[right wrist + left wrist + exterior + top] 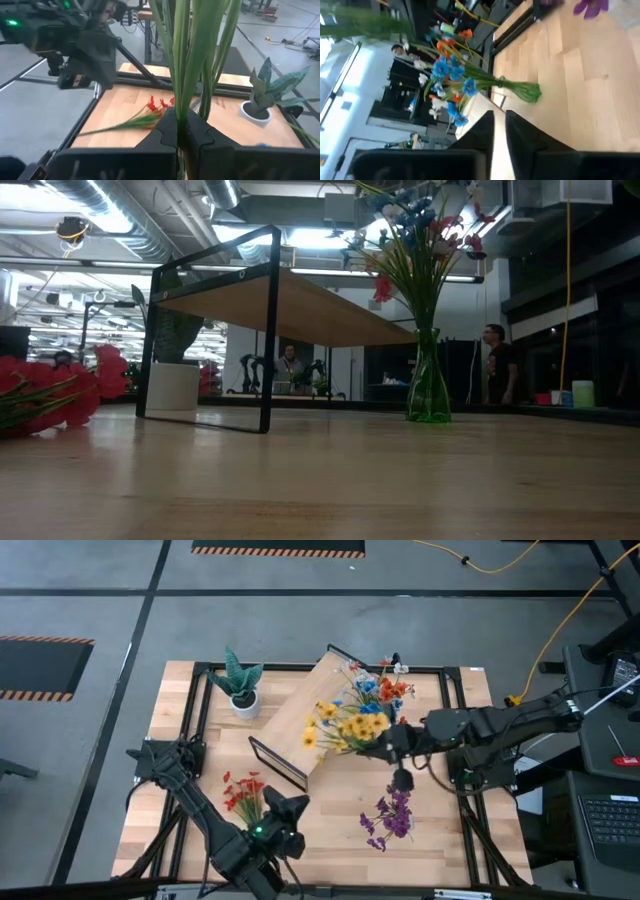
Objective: Pick and place flowers into a vace then onto a shelf
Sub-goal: Put the yellow flowers into the transparent vase
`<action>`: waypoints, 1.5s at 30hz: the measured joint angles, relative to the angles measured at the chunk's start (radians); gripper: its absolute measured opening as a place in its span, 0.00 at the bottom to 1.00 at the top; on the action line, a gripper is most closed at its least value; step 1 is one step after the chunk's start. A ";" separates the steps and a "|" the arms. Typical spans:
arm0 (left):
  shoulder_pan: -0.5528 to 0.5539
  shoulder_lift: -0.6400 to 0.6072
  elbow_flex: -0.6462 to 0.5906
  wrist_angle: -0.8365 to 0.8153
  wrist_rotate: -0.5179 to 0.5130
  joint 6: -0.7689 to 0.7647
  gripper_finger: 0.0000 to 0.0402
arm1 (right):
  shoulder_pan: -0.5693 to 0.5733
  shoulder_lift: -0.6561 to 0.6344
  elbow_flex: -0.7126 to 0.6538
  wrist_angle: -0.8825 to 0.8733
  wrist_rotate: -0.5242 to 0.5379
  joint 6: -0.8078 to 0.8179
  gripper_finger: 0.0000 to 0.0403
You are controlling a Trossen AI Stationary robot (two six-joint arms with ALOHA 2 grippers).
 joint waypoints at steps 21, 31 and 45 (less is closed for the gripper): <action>0.137 -0.010 -0.309 0.626 0.472 0.177 0.00 | 0.066 -0.288 -0.348 0.099 0.107 0.003 0.01; 0.154 -0.129 -0.559 1.179 0.605 0.475 0.00 | 0.122 -0.365 -0.366 0.045 0.142 -0.033 0.00; 0.128 -0.457 -1.145 2.027 0.704 0.617 0.00 | 0.270 -0.526 -0.628 0.289 0.216 -0.055 0.00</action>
